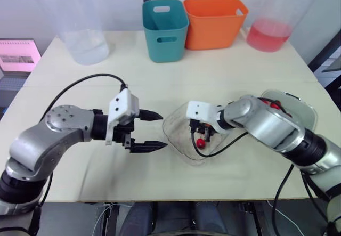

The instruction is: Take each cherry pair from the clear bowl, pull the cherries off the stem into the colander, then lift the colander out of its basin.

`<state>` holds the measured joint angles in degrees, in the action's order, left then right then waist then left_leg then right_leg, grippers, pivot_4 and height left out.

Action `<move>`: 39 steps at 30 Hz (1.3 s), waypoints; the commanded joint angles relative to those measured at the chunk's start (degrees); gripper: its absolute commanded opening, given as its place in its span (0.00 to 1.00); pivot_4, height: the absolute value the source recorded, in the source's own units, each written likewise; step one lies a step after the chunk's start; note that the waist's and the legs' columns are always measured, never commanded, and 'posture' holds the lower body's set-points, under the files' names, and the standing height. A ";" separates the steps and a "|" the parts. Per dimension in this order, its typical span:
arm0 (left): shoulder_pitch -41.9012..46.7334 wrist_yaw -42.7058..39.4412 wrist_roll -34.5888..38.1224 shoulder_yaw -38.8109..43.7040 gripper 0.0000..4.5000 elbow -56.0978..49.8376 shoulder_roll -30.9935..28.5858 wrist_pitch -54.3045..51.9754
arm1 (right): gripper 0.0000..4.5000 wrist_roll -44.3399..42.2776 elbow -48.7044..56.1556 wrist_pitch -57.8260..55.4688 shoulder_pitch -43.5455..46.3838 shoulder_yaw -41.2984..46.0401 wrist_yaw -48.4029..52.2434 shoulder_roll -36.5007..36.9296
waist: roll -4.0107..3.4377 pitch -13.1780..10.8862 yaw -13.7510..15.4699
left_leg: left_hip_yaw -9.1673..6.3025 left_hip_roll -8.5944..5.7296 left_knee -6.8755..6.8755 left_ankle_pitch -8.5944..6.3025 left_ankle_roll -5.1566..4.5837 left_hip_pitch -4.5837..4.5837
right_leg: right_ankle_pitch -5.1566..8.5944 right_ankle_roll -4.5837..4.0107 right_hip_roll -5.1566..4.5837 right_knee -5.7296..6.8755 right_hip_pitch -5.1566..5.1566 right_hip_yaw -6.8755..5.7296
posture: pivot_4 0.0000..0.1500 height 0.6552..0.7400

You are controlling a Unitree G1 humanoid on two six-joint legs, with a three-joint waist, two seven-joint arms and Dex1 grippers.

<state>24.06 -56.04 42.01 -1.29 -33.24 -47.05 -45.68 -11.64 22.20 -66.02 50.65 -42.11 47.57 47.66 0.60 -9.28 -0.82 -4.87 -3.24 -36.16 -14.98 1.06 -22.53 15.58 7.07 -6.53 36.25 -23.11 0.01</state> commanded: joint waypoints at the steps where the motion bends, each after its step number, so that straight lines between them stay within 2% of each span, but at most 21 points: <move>1: 1.33 0.45 0.62 0.70 0.89 -1.08 0.24 0.87 | 0.01 1.44 1.00 0.72 0.59 0.98 0.40 -0.68 | 0.00 0.00 0.00 | 0.00 0.00 0.00 0.00 0.00 0.00 | 0.00 0.00 0.00 0.00 0.00 0.00 | 1.00 1.00; 8: 0.75 0.36 -0.24 0.52 0.89 -0.64 0.21 1.32 | 0.01 -4.46 1.14 -4.18 2.38 11.25 0.27 -9.29 | 0.00 0.00 -0.13 | -0.02 0.02 0.02 0.08 0.14 0.01 | 0.00 0.00 0.05 0.05 -0.04 0.01 | 1.00 1.00; 12: 0.52 -0.21 -0.40 0.65 0.89 -0.51 -0.59 1.14 | 0.01 -4.35 0.02 -2.00 4.53 12.08 2.25 -7.64 | 0.00 0.00 0.19 | -0.04 -0.01 0.00 0.09 0.17 0.00 | 0.00 0.00 0.01 0.04 0.00 0.00 | 1.00 1.00; 15: 0.11 -0.94 -0.79 0.72 0.89 -0.28 -1.53 1.34 | 0.16 -5.67 -0.68 -1.93 6.29 13.27 4.63 -6.00 | 0.00 0.00 0.08 | -0.02 -0.03 0.00 0.08 0.14 0.00 | 0.00 0.00 -0.02 0.02 0.01 0.00 | 1.00 1.00; 18: -0.37 -2.23 -1.25 0.24 0.89 -0.42 -2.98 1.36 | 0.50 -4.06 0.09 3.63 6.67 10.51 10.95 0.87 | 0.00 0.00 0.01 | -0.02 -0.03 0.01 0.02 0.03 0.00 | 0.00 0.00 0.01 0.03 -0.01 0.00 | 1.00 1.00; 19: -0.67 -2.80 -1.35 0.17 0.89 -0.52 -3.58 1.38 | 0.58 -3.83 0.51 5.47 6.43 9.84 13.48 3.30 | 0.00 0.00 0.07 | -0.02 -0.03 0.02 0.02 0.03 0.01 | 0.00 0.00 0.01 0.02 -0.01 -0.01 | 1.00 1.00; 22: -1.36 -4.37 -1.79 -0.29 0.89 -0.62 -5.13 1.60 | 0.58 -4.07 1.18 10.41 5.65 8.68 20.51 8.15 | 0.00 0.00 -0.01 | 0.02 -0.03 0.02 -0.01 -0.01 0.00 | 0.00 0.00 0.01 -0.03 0.01 -0.01 | 1.00 1.00; 25: -1.38 -4.97 -2.27 -0.87 0.89 -0.71 -5.41 1.93 | 0.58 -2.88 0.32 14.50 5.24 7.51 24.44 9.15 | 0.00 0.00 -0.43 | 0.05 -0.01 0.02 -0.01 -0.02 0.04 | 0.00 0.00 0.07 0.00 0.01 -0.01 | 1.00 1.00; 39: -0.42 -3.40 -2.11 -1.34 0.89 -1.65 -4.53 1.63 | 0.58 9.97 -6.69 28.52 5.32 -0.65 33.19 3.47 | 0.00 0.00 -0.02 | 0.02 0.02 0.00 0.01 0.02 0.04 | 0.00 0.00 0.06 0.03 0.01 -0.01 | 1.00 1.00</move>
<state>22.84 -59.64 39.39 -3.59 -32.97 -51.64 -44.54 -3.42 15.52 -39.38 54.87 -42.91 79.61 51.57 0.60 -9.28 -0.84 -4.85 -3.22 -36.16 -14.96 1.09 -22.50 15.58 7.08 -6.48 36.28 -23.11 0.01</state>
